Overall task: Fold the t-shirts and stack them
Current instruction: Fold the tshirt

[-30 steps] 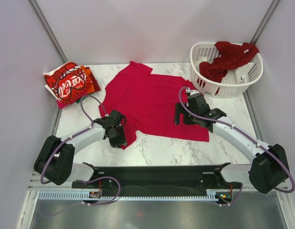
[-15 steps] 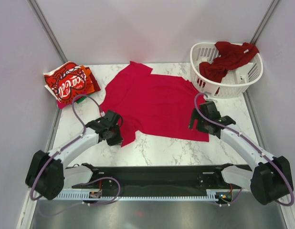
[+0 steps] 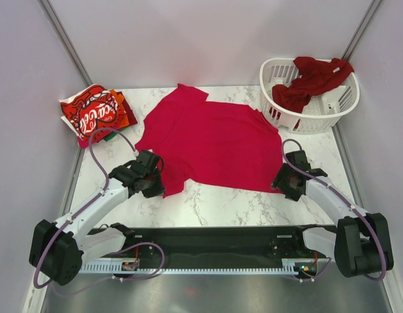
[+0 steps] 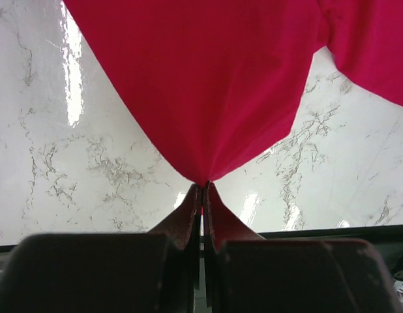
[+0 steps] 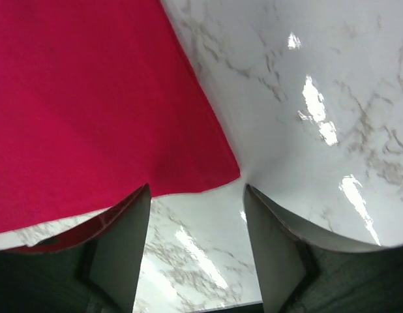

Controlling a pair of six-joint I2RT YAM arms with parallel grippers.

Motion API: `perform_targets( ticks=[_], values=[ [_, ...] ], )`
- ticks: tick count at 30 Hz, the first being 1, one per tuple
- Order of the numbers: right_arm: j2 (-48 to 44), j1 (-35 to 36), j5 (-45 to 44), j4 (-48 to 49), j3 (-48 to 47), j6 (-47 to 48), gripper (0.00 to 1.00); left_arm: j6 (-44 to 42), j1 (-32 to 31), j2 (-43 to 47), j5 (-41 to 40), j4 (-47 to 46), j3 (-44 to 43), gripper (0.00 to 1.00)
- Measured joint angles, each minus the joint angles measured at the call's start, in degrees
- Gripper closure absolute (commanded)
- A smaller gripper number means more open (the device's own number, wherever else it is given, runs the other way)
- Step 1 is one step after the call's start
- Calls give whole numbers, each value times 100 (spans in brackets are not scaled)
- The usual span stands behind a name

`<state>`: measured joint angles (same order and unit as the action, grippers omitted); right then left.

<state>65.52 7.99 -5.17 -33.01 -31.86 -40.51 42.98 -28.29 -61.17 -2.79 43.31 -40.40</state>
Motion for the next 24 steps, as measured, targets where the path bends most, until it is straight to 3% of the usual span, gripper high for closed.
perform_targets(
  ticks=[7,10,11,13,14,24],
  values=[
    [177,-4,179,380,129,-37,49,-2,44,11,-2,20,0,98],
    [162,-4,181,439,164,-24,64,-4,87,79,7,52,-7,98],
    [162,-4,188,479,184,-37,76,-4,98,120,7,90,-20,98],
    [170,-9,212,520,216,-24,88,-9,125,210,7,177,-74,98],
    [173,-11,234,522,219,-13,100,-9,131,260,9,229,-118,98],
    [-223,-13,778,103,31,59,100,11,136,1469,-22,1432,-1023,98]
  ],
)
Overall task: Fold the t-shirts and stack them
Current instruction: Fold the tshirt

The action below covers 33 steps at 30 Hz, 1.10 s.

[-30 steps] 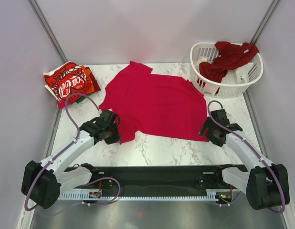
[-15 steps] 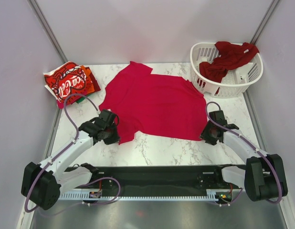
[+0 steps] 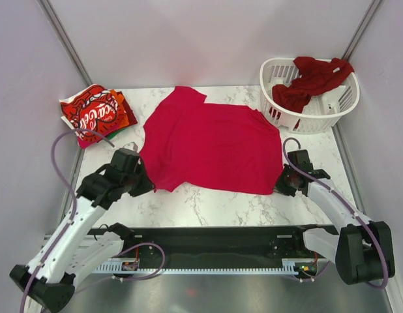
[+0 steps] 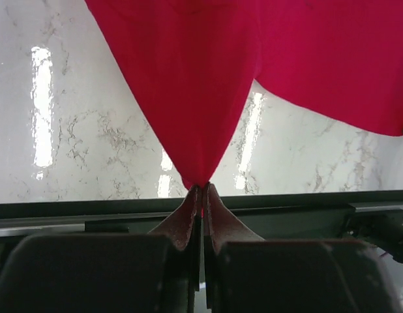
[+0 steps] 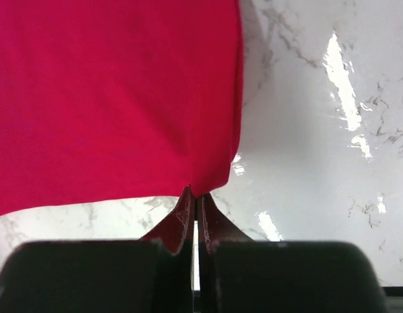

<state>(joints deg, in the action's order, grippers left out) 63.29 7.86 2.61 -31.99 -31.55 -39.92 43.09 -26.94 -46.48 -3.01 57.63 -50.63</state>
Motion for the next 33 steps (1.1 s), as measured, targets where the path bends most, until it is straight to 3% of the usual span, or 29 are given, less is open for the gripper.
perform_targets(
  ticks=[4,12,24,29,33],
  values=[
    [-247,0,179,-291,-339,107,100,59,0,468,-50,566,-496,98],
    [-1309,0,490,-1082,-398,94,100,267,0,1126,-52,1641,-623,98],
    [-3021,0,597,-2697,-1075,66,100,275,13,1397,138,1908,-990,98],
    [-3014,0,592,-2883,-1071,79,100,232,13,1349,221,1921,-935,98],
    [-2393,0,448,-2815,-1215,184,100,37,15,883,175,2017,-1029,98]
  ],
)
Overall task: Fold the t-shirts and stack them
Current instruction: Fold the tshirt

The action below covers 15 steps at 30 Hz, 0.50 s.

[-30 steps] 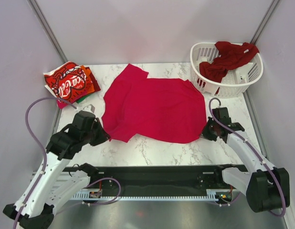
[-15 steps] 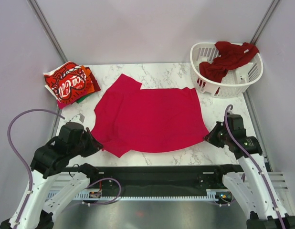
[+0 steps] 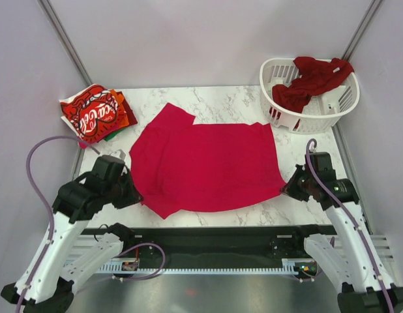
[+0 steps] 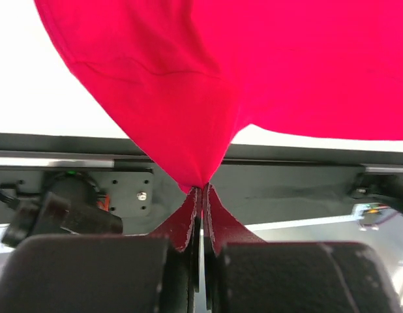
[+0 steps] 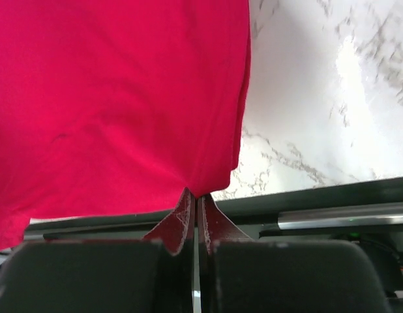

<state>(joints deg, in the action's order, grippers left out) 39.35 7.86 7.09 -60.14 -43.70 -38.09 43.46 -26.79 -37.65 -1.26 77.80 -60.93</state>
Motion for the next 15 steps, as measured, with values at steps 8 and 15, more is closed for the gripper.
perform_targets(
  ticks=[8,15],
  values=[
    [1626,0,-511,737,-957,280,100,-763,22,-1958,-326,-380,-732,98],
    [3014,0,-761,1462,-1165,483,100,-1574,522,-3679,-295,-1084,-1392,98]
  ],
)
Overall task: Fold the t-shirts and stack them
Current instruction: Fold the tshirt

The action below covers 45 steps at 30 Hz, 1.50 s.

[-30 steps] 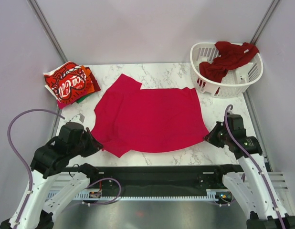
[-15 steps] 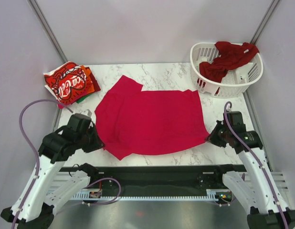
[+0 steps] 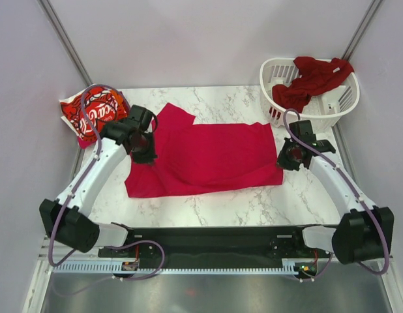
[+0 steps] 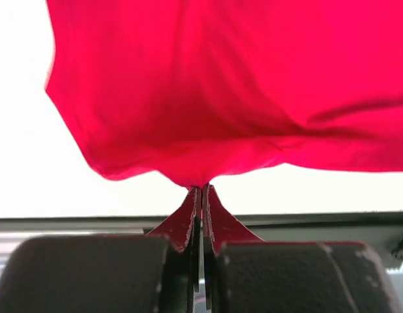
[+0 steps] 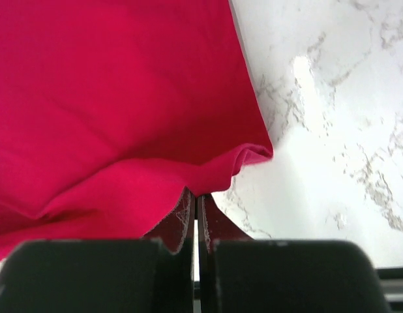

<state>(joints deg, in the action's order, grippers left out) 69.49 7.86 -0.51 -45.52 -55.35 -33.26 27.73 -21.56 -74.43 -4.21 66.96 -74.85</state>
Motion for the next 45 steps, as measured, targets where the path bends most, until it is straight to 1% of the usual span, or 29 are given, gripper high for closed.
perform_targets(
  ticks=[4,9,16,22,23,24,25,26,28,29,30,31,32,33,35,36,38,39,40,42,45],
  values=[
    [656,0,22,313,-63,107,100,-455,520,-752,59,-223,-555,98],
    [1207,0,44,531,-245,201,100,-782,1001,-1318,160,-328,-1082,98],
    [1941,0,33,732,-839,225,100,-962,1095,-2208,151,-389,-1633,98],
    [2459,0,0,881,-1056,225,99,-1051,1292,-3014,125,-393,-2149,98],
    [2529,0,-9,885,-1060,225,97,-1058,1322,-3147,120,-411,-2221,98],
    [2614,0,-39,890,-1069,219,90,-1064,1355,-3292,118,-428,-2282,98],
    [2702,0,-83,898,-1078,208,87,-1067,1377,-3440,114,-417,-2350,97],
    [2771,0,-120,903,-1084,192,84,-1069,1392,-3606,105,-417,-2435,93],
    [2935,0,-247,905,-1126,157,52,-1073,1416,-3934,81,-413,-2614,86],
    [2994,0,-304,914,-1145,122,38,-1073,1429,-4118,42,-420,-2719,67],
    [3067,-2,-352,918,-1169,96,21,-1102,1443,-4258,-2,-417,-2809,58],
    [3123,-4,-407,922,-1187,76,9,-1086,1447,-4485,-39,-435,-2935,47],
    [3161,-7,-466,925,-1200,103,9,-1091,1447,-4527,-52,-442,-2955,43],
    [3176,-11,-505,916,-1213,146,2,-1084,1447,-4570,-81,-452,-2959,40],
    [3165,-13,-629,909,-1226,151,2,-1082,1438,-4542,-197,-415,-2955,33],
    [3136,-15,-723,911,-1231,160,2,-1080,1427,-4468,-256,-422,-2933,31],
    [2983,-15,-916,868,-1228,175,2,-1073,1379,-4124,-402,-468,-2747,26],
    [2835,-15,-1025,835,-1215,186,2,-1073,1346,-3834,-470,-476,-2592,23],
    [2640,-15,-1117,822,-1191,203,2,-1073,1314,-3456,-503,-603,-2308,23],
    [2107,-15,-1235,841,-1082,219,2,-1069,1276,-2710,-542,-610,-1843,22],
    [1051,-9,-1196,894,-697,221,2,-975,1300,-1318,-302,-911,-800,22]
  ],
)
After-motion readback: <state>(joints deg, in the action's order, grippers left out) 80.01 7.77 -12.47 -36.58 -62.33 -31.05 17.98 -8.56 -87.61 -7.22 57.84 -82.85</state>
